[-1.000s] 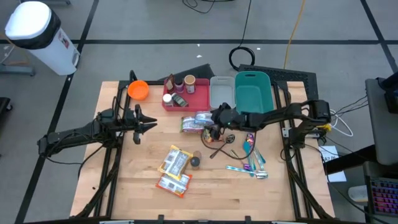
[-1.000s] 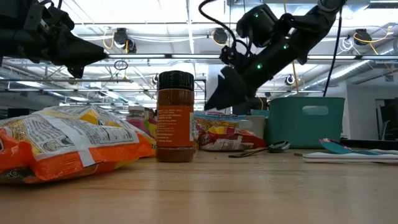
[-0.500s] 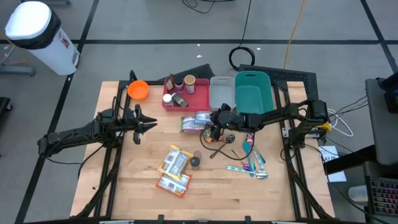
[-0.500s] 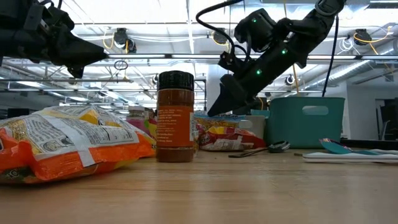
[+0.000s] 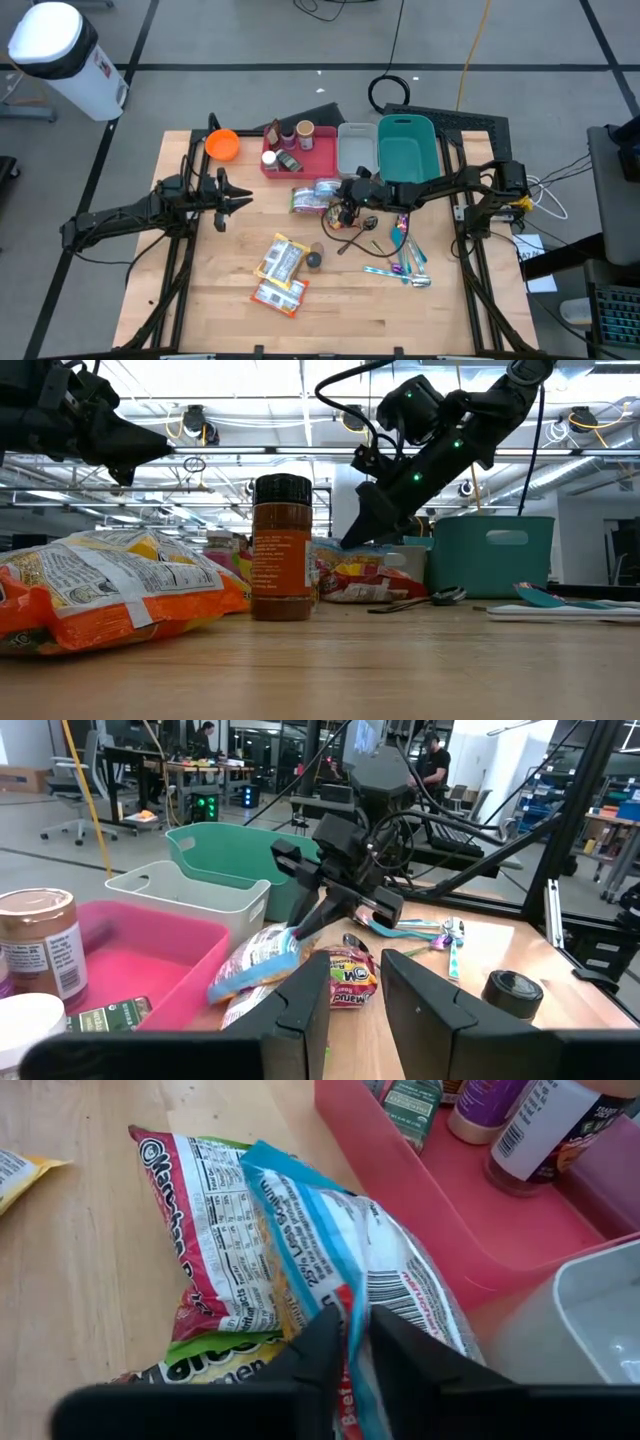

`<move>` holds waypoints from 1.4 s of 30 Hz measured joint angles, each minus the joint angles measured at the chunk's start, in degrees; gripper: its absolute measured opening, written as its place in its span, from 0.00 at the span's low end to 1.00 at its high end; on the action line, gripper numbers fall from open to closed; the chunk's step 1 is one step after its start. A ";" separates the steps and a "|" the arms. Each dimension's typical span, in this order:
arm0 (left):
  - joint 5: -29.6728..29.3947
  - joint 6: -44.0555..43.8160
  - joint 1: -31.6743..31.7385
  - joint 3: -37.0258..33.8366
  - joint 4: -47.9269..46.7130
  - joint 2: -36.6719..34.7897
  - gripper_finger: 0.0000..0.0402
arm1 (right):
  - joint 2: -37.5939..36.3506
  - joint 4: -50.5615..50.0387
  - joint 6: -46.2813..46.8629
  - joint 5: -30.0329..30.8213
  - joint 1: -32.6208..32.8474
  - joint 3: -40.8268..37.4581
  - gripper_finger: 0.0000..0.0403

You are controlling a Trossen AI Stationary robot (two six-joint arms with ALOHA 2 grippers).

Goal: Pick & Place Food Item
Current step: Put the blue noodle pack into the green bin

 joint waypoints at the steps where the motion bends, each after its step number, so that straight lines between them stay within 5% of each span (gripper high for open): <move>1: 0.00 -0.02 0.00 0.02 0.00 0.00 0.24 | -0.05 -0.01 0.00 0.00 -0.01 0.00 0.07; 9: 0.02 -0.04 0.00 0.02 0.00 0.00 0.24 | -4.78 -0.16 0.95 -0.07 -0.01 -0.07 0.01; 18: 0.02 -0.04 0.00 0.02 0.01 0.00 0.24 | -20.37 -1.81 0.03 0.21 -0.05 -0.11 0.00; 27: 0.03 -0.04 0.00 0.02 0.02 0.00 0.24 | -33.33 -8.30 -1.70 12.20 -0.10 -0.09 0.00; 38: 0.03 -0.04 0.00 0.02 0.04 0.02 0.24 | -35.05 -10.63 -1.23 14.84 -5.04 -0.09 0.00; 42: 0.04 -0.04 0.00 0.04 0.04 0.02 0.24 | -33.94 -10.78 0.33 10.81 -8.34 -0.09 0.00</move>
